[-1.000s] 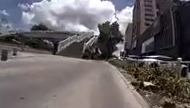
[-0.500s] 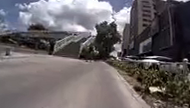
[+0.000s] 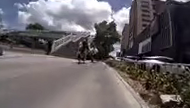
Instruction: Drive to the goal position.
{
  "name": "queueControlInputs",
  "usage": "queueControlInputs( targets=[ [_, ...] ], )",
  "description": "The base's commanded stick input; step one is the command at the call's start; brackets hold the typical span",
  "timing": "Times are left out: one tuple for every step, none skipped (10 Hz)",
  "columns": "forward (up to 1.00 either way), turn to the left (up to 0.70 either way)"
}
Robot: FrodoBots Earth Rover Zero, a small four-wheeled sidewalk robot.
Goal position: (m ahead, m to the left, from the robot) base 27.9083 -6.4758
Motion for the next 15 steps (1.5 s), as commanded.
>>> queueControlInputs(
  targets=[
    [0.70, 0.00],
    [0.70, 0.00],
    [0.70, 0.00],
    [0.70, -0.01],
    [0.70, -0.11],
    [0.70, 0.00],
    [0.70, 0.00],
    [0.70, 0.00],
    [0.70, 0.00],
    [0.70, 0.00],
    [0.70, 0.00],
    [0.70, 0.00],
    [0.70, 0.00],
    [0.70, 0.00],
    [0.70, 0.00]
  ],
)
